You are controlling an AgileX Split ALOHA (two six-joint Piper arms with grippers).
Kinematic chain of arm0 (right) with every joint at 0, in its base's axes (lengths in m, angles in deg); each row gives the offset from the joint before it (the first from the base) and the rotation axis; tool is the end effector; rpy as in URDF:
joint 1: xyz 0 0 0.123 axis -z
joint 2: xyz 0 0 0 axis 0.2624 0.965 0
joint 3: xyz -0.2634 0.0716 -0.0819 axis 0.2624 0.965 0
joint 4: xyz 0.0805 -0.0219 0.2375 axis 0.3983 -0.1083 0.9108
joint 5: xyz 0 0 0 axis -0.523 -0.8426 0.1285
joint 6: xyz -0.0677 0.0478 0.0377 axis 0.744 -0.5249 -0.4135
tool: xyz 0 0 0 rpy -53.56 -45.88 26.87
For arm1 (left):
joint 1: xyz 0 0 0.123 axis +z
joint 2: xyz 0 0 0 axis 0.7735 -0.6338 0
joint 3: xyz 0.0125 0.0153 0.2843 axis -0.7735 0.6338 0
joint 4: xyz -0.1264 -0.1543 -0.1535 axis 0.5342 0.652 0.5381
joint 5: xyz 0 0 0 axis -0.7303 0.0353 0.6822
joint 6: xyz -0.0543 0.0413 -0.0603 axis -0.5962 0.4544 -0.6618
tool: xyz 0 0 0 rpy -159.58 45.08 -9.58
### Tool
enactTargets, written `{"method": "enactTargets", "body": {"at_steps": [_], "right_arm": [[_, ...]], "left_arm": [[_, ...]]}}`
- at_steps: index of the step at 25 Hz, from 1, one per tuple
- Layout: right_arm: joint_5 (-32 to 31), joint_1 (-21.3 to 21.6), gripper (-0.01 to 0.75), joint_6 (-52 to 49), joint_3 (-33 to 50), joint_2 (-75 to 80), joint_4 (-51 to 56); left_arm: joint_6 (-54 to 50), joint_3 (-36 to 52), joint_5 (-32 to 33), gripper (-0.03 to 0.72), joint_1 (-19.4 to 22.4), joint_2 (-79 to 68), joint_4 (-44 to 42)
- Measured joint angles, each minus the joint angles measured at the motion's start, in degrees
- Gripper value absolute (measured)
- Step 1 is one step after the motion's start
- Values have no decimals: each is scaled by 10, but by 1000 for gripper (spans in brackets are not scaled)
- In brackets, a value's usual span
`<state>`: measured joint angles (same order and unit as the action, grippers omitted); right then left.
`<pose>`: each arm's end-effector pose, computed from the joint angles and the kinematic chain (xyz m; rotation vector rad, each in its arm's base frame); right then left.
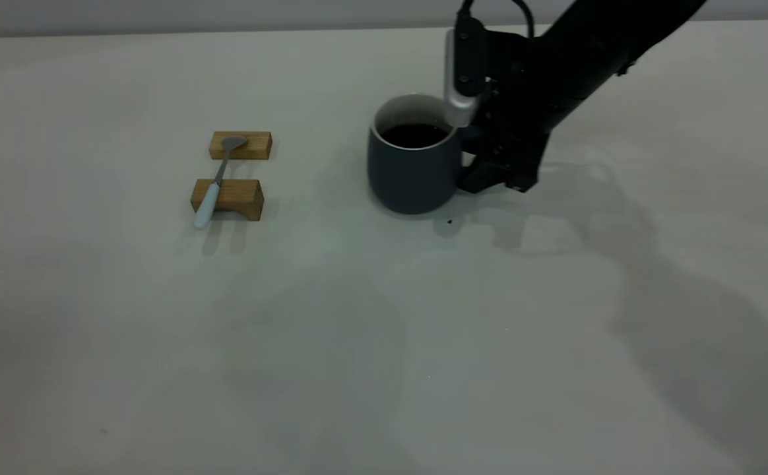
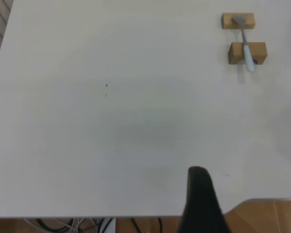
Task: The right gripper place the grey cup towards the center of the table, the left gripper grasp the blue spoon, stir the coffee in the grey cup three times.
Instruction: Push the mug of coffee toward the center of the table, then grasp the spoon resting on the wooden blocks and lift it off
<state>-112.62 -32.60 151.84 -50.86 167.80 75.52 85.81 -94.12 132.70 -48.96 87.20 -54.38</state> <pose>0.4295 0.1672 0.0014 -1.8188 1.8538 0.1720 -0.0092 0.0002 0.2676 -0.0113 2.1129 0.0367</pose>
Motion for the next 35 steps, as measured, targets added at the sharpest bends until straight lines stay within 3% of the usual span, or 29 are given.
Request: {"method": "enactTargets", "body": {"at_steps": [6,17,21,24,27,30,35], "right_arm": [[-5,1,514,-20,-3,1,3],[-26,55,514,-173,45,-54,-21],[-71,55,514,-366,106,-151,-31],[-93,55,514,-597,166,-267,-87],[-123,56,514,-827,235,-389,-220],[-179,56,514,-995,306,-506,-367],[-273,57,514,-1193,415,-667,-535]], "left_arm": [[0,0,0,577,0,0,0],[0,0,-1,577,0,0,0],[0,0,-1,577,0,0,0],[0,0,-1,577,0,0,0],[0,0,-1,577,0,0,0],[0,0,-1,577,0,0,0],[0,0,-1,577,0,0,0]]}}
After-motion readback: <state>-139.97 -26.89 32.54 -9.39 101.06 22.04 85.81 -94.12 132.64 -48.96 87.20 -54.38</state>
